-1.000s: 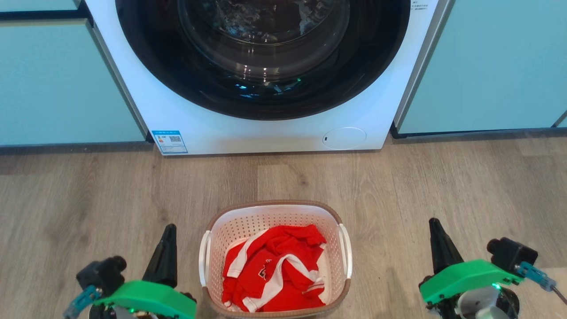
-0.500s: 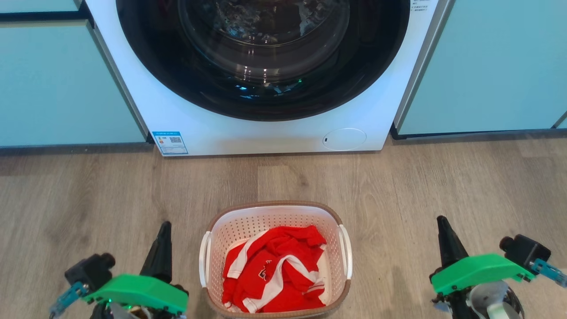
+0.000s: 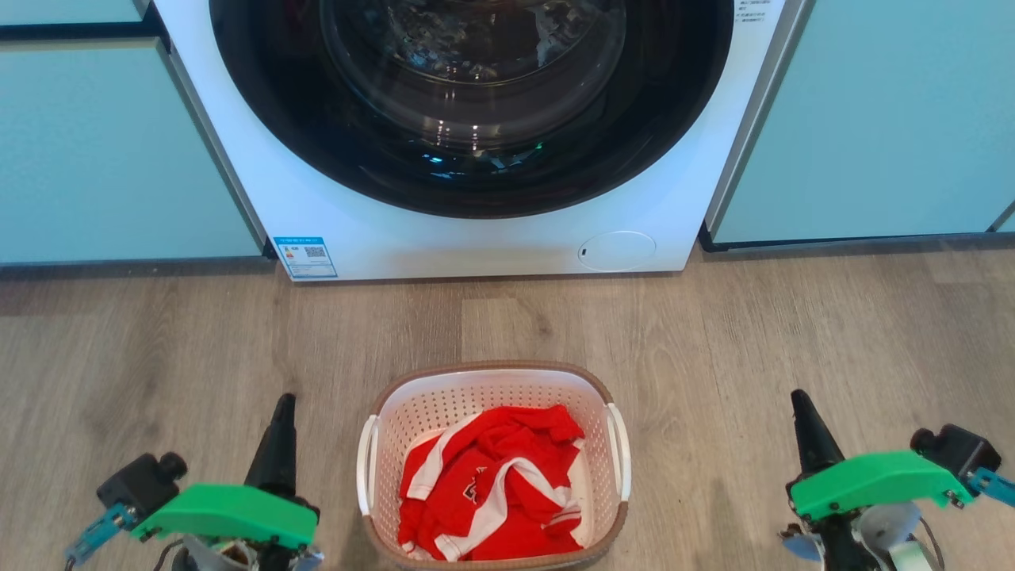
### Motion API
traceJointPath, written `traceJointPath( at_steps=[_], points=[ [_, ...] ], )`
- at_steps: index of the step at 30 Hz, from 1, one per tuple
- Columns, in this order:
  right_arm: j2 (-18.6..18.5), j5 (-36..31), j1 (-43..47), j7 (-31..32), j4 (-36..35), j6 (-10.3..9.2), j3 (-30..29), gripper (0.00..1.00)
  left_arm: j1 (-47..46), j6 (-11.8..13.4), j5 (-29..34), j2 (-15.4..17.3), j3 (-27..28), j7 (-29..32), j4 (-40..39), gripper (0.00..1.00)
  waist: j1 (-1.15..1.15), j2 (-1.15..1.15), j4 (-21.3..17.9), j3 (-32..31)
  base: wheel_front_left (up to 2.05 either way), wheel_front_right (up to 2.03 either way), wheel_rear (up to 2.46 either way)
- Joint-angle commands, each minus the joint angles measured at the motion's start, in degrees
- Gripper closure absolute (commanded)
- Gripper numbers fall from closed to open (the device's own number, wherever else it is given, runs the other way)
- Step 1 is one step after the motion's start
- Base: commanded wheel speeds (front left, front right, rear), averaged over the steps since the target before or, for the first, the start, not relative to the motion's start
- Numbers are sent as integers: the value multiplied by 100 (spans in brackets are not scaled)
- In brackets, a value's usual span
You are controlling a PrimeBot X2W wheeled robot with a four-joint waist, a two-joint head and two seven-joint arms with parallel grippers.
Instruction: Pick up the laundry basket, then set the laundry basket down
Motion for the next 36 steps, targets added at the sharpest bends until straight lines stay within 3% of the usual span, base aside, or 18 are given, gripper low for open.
traceJointPath(
  at_steps=[1, 36],
  points=[
    [-84, 144, -342, 27, -150, -5, 2, 100, -319, -43, -144, 95, 185, 28, -142, 100, 0, 0, 0, -2, 0, 0, 0],
    [-97, 2156, -542, 594, -13, -7, -429, 100, -701, -154, -2399, 121, 644, 604, 176, 100, 0, 0, 12, -56, 0, 0, 0]
  ],
)
